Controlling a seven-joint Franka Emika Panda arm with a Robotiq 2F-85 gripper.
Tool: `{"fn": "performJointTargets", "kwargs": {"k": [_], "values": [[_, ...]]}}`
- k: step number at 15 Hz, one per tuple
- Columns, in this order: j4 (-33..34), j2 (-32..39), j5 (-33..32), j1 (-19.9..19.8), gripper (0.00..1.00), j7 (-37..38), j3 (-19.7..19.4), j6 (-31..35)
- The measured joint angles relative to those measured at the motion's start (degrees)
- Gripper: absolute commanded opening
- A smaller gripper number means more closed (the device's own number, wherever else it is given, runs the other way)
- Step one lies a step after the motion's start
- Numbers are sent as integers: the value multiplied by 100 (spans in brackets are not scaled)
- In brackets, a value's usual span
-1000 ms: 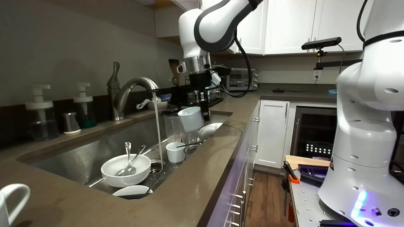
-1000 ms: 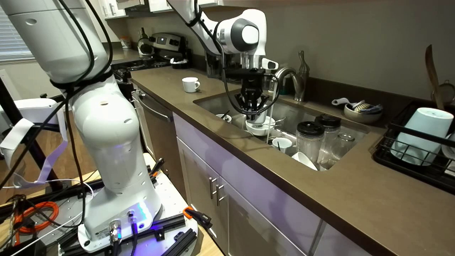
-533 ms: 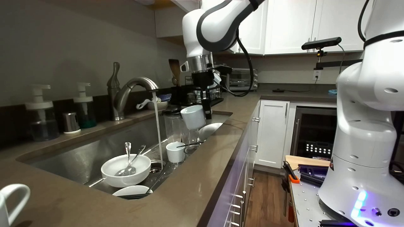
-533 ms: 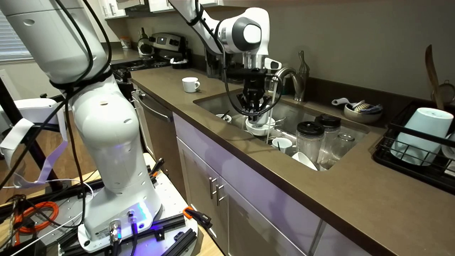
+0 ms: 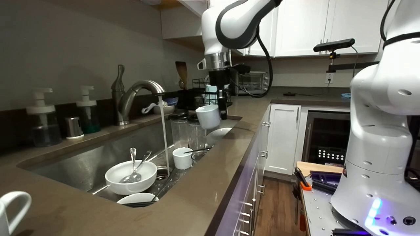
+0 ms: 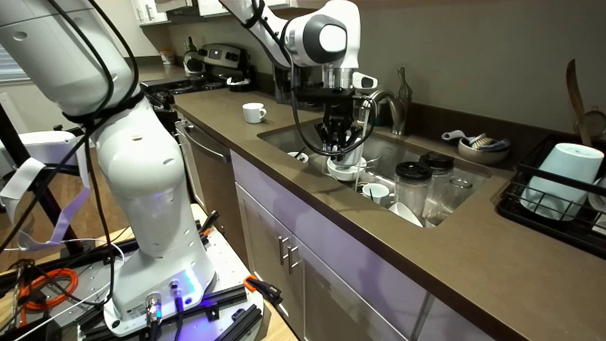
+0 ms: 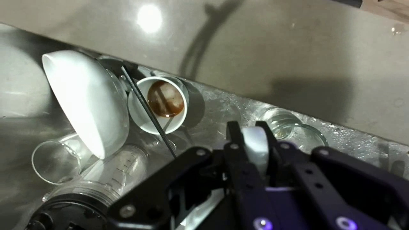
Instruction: Fill one of the mugs on the left side of the sink with water and then put it on the right side of the sink
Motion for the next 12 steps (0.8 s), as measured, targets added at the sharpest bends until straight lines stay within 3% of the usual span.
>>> {"fn": "performJointTargets", "kwargs": {"k": [6,7,12], "values": [[-639,-689,1,-79,5,-64,-315,338],[-694,-767,1,-115,16,-107,-394,384],[-709,-837,1,-223,16,-322,-609,466]]}}
